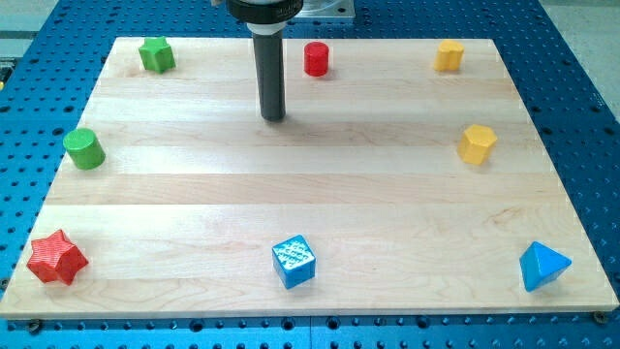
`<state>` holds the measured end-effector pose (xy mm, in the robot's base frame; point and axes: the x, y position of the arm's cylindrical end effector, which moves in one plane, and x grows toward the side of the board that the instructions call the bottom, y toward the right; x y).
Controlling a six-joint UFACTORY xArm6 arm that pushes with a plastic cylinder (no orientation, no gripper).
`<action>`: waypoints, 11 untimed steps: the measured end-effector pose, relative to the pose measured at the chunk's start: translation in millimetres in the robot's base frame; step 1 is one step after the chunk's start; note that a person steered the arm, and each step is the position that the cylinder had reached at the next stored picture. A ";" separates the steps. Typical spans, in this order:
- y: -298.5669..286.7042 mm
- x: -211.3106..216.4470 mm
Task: Place your arm at the center of the board
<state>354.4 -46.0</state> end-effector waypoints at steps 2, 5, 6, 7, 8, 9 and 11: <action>84.0 -2.5; 94.9 15.6; 95.9 28.8; 88.9 59.9; 86.9 63.0; 86.9 64.5; 84.1 53.4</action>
